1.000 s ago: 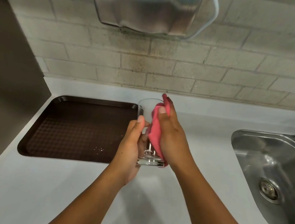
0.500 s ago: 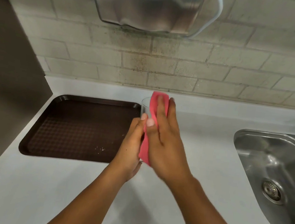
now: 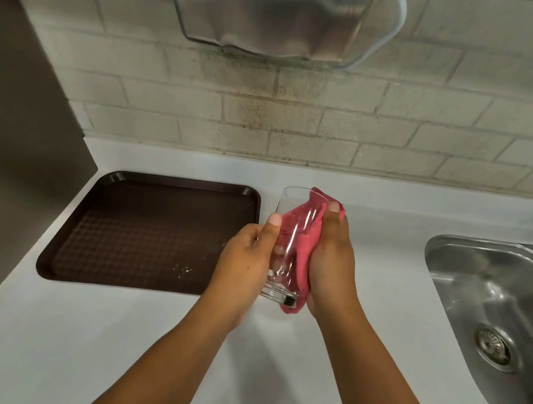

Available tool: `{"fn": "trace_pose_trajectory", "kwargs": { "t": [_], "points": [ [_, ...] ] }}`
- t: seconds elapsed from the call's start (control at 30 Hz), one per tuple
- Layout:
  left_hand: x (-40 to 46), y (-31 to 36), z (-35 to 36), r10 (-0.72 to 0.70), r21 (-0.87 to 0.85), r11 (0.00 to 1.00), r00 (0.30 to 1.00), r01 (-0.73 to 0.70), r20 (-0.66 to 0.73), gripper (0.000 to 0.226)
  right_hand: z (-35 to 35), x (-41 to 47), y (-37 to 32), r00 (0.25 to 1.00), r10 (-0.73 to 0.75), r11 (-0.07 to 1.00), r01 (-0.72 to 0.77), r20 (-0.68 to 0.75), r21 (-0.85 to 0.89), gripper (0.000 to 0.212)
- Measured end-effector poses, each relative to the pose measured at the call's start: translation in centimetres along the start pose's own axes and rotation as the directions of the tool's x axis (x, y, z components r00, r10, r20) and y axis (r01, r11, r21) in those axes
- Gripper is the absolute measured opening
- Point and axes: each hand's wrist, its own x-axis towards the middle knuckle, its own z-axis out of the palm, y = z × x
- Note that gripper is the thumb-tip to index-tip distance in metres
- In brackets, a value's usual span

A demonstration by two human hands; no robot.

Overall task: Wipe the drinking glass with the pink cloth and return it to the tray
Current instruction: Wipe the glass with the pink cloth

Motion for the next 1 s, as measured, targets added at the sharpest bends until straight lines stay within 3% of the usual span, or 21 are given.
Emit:
{"fn": "trace_pose_trajectory", "kwargs": {
  "t": [0.2,0.33,0.4,0.53,0.63,0.8,0.9,1.0],
  "points": [
    [-2.1,-0.6,1.3,0.101,0.029,0.994,0.995,-0.101,-0.012,0.068,-0.1,0.1,-0.2,0.997,-0.051,0.992,0.045,-0.049,-0.119,0.051],
    [-2.0,-0.4,1.6,0.181,0.091,0.980,0.982,-0.175,-0.057,0.074,-0.5,-1.0,0.3,1.000,0.019,1.000,-0.019,0.000,-0.023,0.050],
    [-1.4,0.1,1.5,0.152,0.025,0.988,0.983,-0.150,-0.099,0.068,-0.4,-2.2,1.3,0.997,0.016,0.999,-0.018,0.074,0.033,0.046],
    [0.0,1.6,0.6,0.087,-0.054,0.994,0.987,-0.094,-0.132,0.056,-0.5,-6.4,3.9,0.963,-0.170,0.981,0.186,0.210,-0.062,0.052],
    [0.1,2.2,0.2,0.023,-0.154,0.987,0.996,-0.036,-0.081,0.059,-0.4,-8.6,5.4,0.898,-0.335,0.872,0.410,0.285,-0.266,0.059],
    [0.0,0.7,0.2,-0.083,-0.238,0.967,0.996,0.088,0.031,0.078,-0.6,-7.4,4.6,0.805,-0.468,0.587,0.591,0.364,-0.553,0.060],
    [-0.2,0.0,0.2,-0.026,-0.192,0.981,0.997,0.039,0.074,0.049,0.1,-5.6,3.1,0.746,-0.504,0.401,0.649,0.436,-0.646,0.058],
    [-0.1,-0.1,0.0,0.023,-0.173,0.985,0.996,-0.008,0.083,0.031,0.7,-4.2,1.2,0.758,-0.455,0.379,0.639,0.467,-0.669,0.056]
  ]
}}
